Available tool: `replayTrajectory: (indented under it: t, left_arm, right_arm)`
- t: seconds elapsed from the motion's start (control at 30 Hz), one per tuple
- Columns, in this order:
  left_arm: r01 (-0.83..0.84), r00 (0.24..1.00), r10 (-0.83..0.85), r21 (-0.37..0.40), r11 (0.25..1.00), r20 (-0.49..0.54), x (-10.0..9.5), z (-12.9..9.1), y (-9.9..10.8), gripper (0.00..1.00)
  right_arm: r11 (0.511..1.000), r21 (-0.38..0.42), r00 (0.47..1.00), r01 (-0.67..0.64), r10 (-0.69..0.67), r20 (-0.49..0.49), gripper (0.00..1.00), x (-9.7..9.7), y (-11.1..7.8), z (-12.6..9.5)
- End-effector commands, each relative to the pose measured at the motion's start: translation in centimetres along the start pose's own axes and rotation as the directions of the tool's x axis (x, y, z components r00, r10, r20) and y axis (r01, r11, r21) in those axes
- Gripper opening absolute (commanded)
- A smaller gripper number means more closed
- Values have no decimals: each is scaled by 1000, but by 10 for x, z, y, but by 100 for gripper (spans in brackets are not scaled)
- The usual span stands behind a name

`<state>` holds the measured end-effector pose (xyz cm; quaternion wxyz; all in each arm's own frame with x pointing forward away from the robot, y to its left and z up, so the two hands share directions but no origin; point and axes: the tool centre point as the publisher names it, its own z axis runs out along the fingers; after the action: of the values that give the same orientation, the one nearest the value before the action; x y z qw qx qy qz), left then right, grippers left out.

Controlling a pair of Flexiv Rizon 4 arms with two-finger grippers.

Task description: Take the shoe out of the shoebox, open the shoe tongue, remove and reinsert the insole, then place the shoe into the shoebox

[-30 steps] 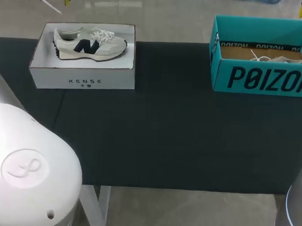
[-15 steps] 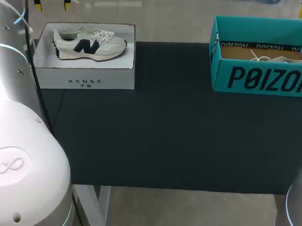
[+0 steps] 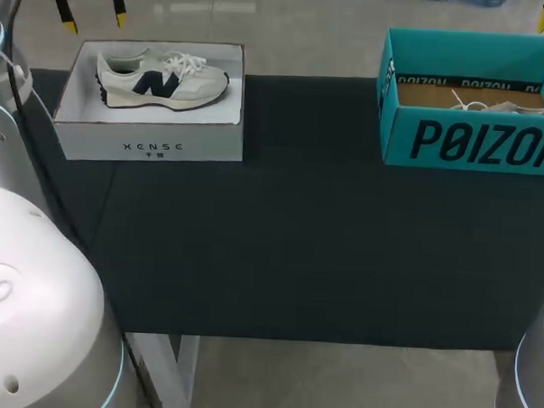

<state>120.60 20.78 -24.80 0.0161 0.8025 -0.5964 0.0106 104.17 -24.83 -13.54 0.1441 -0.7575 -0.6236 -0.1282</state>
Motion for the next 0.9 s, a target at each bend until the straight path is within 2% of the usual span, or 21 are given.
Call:
replayTrajectory:
  t: [0.03,0.07,0.13,0.43,0.47,0.57,0.7,0.9]
  left_arm:
    - [-138,987,159,-419,898,15,2,-3,-8,100]
    - [-160,982,186,-414,896,25,2,-4,-6,100]
    - [-172,958,233,-315,934,169,5,-2,0,100]
    - [-172,958,233,-315,934,169,5,-2,0,100]
    - [-195,964,239,-295,935,117,3,-1,-1,100]
    - [-225,961,261,-297,928,89,0,7,-7,100]
    - [-286,951,306,-243,927,45,-6,13,-15,100]
    - [-393,909,415,-238,888,47,-11,31,-23,100]
  right_arm:
    - [1000,-2,1000,-1,1,1,100,0,-1,0]
    - [1000,-2,1000,-1,1,1,100,0,-1,0]
    - [1000,-2,1000,-1,1,1,100,0,-1,0]
    - [1000,-2,1000,-1,1,1,100,0,-1,0]
    - [1000,-2,1000,-1,1,1,100,0,-1,0]
    - [1000,-2,1000,-1,1,1,100,0,-1,0]
    - [1000,-2,1000,-1,1,1,100,0,-1,0]
    - [1000,-2,1000,-1,1,1,100,0,-1,0]
